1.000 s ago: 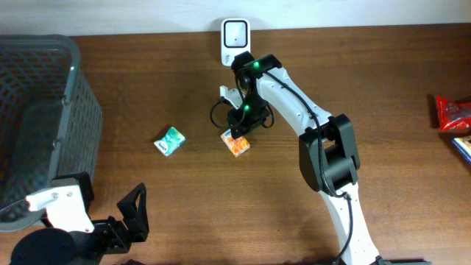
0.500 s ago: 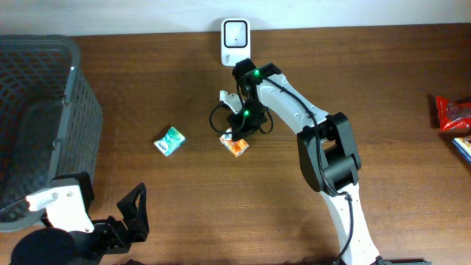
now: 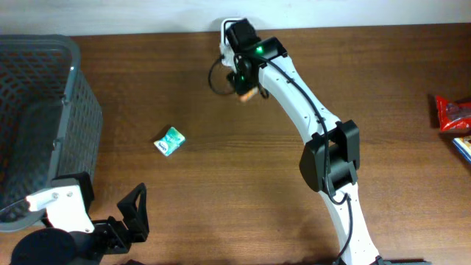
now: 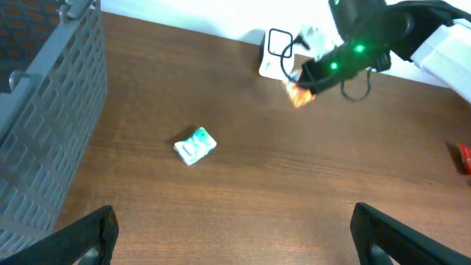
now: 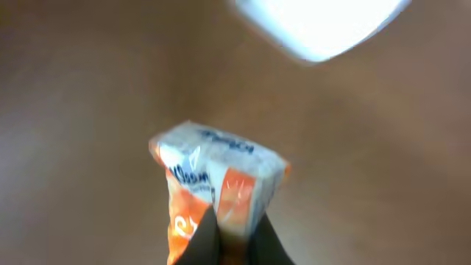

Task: Scan the item barcode

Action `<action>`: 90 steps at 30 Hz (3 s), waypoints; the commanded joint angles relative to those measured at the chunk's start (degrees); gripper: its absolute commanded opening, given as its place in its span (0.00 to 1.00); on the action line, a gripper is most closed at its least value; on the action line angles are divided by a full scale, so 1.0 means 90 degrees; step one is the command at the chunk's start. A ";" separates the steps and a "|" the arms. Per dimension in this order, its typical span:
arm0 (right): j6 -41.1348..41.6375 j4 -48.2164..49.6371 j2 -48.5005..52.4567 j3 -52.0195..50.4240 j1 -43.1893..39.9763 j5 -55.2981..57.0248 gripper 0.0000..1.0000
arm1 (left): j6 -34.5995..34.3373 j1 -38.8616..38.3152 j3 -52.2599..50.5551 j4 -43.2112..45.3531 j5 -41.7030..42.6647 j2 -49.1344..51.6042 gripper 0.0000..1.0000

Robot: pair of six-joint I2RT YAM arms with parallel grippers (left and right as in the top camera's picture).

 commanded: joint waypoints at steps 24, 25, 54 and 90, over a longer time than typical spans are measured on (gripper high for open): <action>-0.3419 0.4114 0.0610 -0.0044 -0.0189 0.0226 0.04 | -0.0056 0.0027 -0.0022 0.0015 0.0044 0.0000 0.99; -0.3327 0.4158 0.0634 -0.0044 -0.0189 0.0223 0.04 | -0.0056 0.0027 -0.0022 0.0015 0.0044 0.0000 0.99; 0.4223 -0.0542 -0.0512 -0.0015 -0.4218 0.1496 0.04 | -0.0056 0.0027 -0.0022 0.0012 0.0044 0.0000 0.99; 0.2234 -0.2453 -0.0457 -0.0165 -0.5727 -0.2161 0.68 | -0.0056 0.0027 -0.0022 0.0012 0.0044 0.0000 0.99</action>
